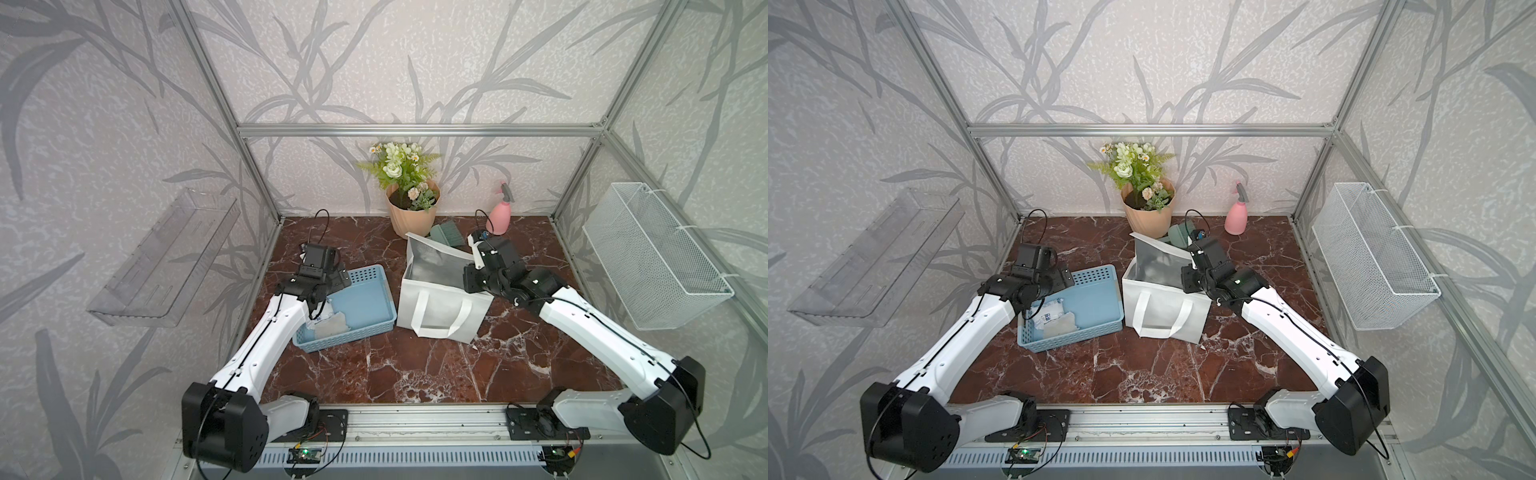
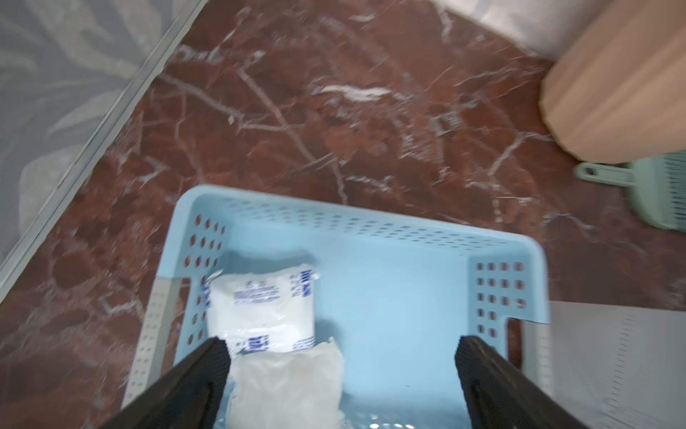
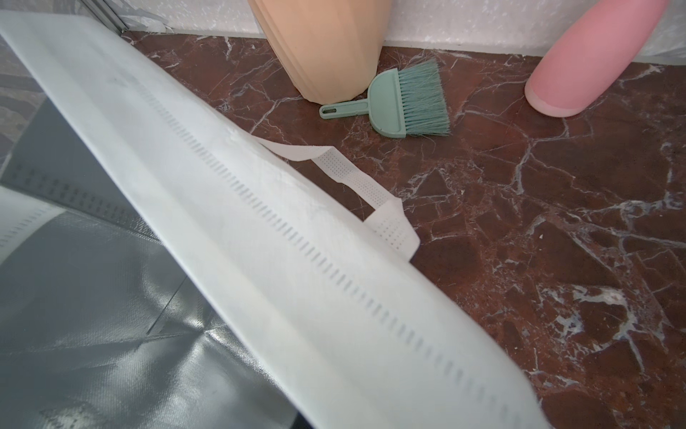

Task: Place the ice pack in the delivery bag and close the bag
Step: Pick up the ice pack from the bin.

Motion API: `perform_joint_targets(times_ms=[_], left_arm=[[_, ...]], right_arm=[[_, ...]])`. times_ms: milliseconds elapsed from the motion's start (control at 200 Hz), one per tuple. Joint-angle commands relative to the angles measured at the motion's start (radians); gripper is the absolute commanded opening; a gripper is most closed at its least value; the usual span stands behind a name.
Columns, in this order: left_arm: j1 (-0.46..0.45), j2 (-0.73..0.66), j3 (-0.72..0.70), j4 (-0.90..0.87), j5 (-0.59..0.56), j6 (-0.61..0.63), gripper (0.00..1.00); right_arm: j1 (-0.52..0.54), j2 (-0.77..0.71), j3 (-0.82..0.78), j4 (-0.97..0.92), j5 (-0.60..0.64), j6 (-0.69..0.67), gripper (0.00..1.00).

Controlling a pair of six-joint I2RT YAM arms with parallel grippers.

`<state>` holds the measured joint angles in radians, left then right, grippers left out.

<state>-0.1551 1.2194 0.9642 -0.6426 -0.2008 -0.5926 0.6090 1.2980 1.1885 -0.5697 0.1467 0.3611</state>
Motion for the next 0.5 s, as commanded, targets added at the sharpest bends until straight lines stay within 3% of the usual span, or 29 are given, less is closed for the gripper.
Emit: perform_joint_targets(times_ms=[0, 135, 280, 495], left_arm=[[0.069, -0.002, -0.076, -0.010, 0.020, -0.047, 1.00], [0.148, 0.039, -0.124, 0.025, 0.117, -0.038, 0.97], [0.163, 0.099, -0.123, 0.041, 0.078, -0.009, 1.00], [0.182, 0.193, -0.144, 0.114, 0.132, -0.025, 1.00]], right_arm=[[0.002, 0.014, 0.017, -0.015, -0.010, -0.017, 0.06], [0.002, 0.012, 0.014, -0.018, -0.009, -0.018, 0.06], [0.002, 0.003, 0.002, -0.018, -0.006, -0.012, 0.06], [0.001, -0.005, -0.010, -0.017, -0.008, 0.002, 0.06]])
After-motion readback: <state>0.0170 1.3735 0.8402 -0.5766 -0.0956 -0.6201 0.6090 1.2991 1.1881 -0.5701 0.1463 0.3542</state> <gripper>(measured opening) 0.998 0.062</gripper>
